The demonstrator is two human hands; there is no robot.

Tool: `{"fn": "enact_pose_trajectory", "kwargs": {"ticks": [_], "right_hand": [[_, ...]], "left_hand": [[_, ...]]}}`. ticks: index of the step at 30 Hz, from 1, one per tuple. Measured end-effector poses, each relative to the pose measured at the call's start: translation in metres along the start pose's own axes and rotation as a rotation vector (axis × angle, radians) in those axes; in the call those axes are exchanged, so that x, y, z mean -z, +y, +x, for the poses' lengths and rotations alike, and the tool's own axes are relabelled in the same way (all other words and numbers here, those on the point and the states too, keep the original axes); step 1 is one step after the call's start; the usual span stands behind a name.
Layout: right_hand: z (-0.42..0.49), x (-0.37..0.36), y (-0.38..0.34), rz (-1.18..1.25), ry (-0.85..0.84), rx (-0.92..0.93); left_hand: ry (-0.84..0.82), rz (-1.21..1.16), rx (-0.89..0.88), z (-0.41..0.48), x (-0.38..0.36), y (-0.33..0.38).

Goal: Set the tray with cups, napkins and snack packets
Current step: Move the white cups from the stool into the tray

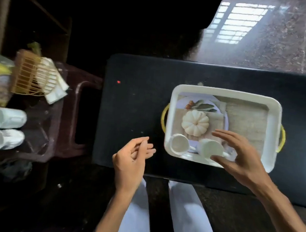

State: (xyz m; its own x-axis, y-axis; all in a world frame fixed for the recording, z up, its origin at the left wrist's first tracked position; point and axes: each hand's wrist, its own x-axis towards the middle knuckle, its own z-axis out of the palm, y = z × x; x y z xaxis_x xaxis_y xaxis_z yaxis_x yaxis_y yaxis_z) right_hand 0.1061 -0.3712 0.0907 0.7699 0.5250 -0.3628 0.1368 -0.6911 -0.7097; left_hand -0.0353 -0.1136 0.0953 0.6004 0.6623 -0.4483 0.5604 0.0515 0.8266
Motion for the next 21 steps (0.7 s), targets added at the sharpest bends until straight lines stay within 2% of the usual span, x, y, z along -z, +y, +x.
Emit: {"fn": "enact_pose_trajectory", "kwargs": {"ticks": [5, 9, 17, 21], "right_hand": [[0.028, -0.027, -0.094, 0.050, 0.001, 0.127], [0.054, -0.074, -0.164, 0.086, -0.064, 0.185], [0.093, -0.198, -0.268, 0.110, -0.227, 0.323], [0.108, -0.277, -0.314, 0.076, -0.252, 0.404]], "left_hand": [[0.215, -0.020, -0.044, 0.020, 0.102, 0.007], [0.396, -0.055, -0.063, 0.034, 0.180, 0.003], [0.765, -0.153, -0.004, 0.063, 0.310, -0.048], [0.838, -0.195, 0.076, 0.091, 0.354, -0.085]]}}
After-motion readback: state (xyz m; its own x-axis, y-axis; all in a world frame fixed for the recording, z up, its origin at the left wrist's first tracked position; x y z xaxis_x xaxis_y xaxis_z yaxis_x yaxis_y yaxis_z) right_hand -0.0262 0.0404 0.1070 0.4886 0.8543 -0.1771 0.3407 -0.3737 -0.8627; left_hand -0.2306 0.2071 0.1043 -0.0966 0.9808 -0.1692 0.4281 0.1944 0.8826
